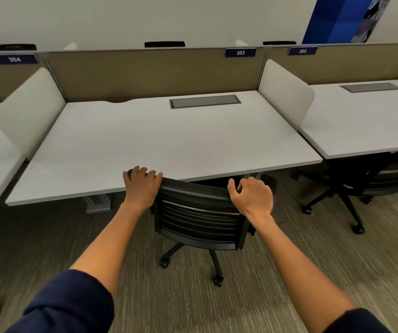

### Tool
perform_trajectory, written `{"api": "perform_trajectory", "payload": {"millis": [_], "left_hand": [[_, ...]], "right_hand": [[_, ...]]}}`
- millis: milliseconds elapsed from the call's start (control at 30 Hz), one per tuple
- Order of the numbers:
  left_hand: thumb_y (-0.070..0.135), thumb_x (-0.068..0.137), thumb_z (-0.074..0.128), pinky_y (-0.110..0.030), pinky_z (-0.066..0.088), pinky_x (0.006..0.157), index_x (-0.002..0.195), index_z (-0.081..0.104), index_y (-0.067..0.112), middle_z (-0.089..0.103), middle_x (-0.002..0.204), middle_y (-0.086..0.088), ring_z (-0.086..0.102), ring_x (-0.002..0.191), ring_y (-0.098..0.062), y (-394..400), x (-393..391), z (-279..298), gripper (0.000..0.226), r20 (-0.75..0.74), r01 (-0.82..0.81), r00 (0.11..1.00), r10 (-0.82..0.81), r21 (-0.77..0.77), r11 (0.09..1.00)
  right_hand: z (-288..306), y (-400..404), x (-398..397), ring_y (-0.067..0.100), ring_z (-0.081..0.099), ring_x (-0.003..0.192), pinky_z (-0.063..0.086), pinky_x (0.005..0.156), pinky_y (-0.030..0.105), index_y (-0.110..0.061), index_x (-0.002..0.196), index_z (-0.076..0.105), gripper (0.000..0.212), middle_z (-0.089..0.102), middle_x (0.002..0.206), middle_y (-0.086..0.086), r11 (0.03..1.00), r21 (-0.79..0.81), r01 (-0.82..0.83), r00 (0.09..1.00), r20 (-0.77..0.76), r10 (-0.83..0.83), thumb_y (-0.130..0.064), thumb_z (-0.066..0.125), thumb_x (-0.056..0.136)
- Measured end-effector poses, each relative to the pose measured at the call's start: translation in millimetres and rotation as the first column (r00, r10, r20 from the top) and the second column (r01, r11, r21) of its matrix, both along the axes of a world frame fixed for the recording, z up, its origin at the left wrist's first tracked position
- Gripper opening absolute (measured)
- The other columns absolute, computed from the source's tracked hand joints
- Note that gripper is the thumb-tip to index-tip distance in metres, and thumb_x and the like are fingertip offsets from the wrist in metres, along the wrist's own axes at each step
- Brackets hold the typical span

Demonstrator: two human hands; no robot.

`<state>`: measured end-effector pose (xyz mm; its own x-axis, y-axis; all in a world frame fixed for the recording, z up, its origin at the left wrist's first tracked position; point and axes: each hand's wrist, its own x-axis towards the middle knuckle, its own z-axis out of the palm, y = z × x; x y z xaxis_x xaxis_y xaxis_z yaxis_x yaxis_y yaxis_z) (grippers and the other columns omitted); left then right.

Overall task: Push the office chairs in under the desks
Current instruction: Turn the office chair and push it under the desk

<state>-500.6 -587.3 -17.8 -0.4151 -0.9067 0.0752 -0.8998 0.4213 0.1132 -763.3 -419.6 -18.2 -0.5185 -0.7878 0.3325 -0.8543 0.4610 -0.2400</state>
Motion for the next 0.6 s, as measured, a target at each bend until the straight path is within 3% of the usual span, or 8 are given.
{"api": "perform_trajectory", "payload": {"millis": [133,267,400,500,600], "left_hand": [[0.022,0.104,0.04,-0.066,0.016,0.115,0.151,0.037,0.019,0.029,0.157,-0.018,0.014,0.15,-0.041,0.5,0.8,5.1,0.047,0.129,0.026,0.991,-0.03,0.035,0.999],[0.042,0.106,0.022,-0.063,0.009,0.119,0.154,0.032,0.02,0.02,0.164,-0.014,0.006,0.153,-0.034,1.5,-0.7,10.5,0.054,0.075,-0.006,0.997,-0.001,0.102,0.995],[0.059,0.102,0.02,-0.058,0.004,0.122,0.158,0.023,0.015,0.013,0.168,-0.011,0.002,0.155,-0.028,24.5,1.1,14.4,0.071,-0.079,-0.001,0.997,0.004,0.046,0.999],[0.063,0.1,0.023,-0.057,0.003,0.122,0.159,0.019,0.016,0.009,0.168,-0.009,0.0,0.156,-0.027,42.8,11.3,13.5,0.076,-0.137,-0.001,0.991,-0.001,-0.015,1.0],[0.068,0.097,0.02,-0.057,0.003,0.123,0.16,0.013,0.018,0.003,0.169,-0.007,-0.004,0.156,-0.025,59.0,29.5,9.8,0.081,-0.149,-0.017,0.989,0.012,-0.03,0.999]], "right_hand": [[-0.1,-3.7,2.3,0.022,0.053,0.054,0.052,0.06,0.039,-0.016,0.056,0.06,0.067,0.053,0.058,-0.002,0.999,0.03,-0.014,1.0,0.001,0.014,-0.061,0.031,0.096],[0.2,-4.1,-1.6,0.023,0.057,0.059,0.054,0.062,0.04,-0.015,0.064,0.067,0.069,0.058,0.061,-0.001,0.999,0.044,-0.032,0.999,0.007,0.032,-0.062,0.028,0.096],[1.4,-7.1,0.8,0.03,0.066,0.092,0.052,0.078,0.043,-0.013,0.104,0.074,0.068,0.073,0.098,0.008,0.999,-0.014,-0.04,0.999,-0.021,0.04,-0.065,0.031,0.096],[3.8,-14.0,23.9,0.032,0.057,0.122,0.043,0.102,0.054,-0.018,0.132,0.063,0.07,0.065,0.129,0.01,0.992,-0.047,-0.115,0.993,-0.014,0.114,-0.068,0.032,0.095],[6.8,-23.2,60.0,0.033,0.037,0.144,0.023,0.116,0.065,-0.022,0.149,0.046,0.077,0.047,0.152,0.009,0.976,-0.023,-0.219,0.976,0.014,0.219,-0.071,0.026,0.094]]}}
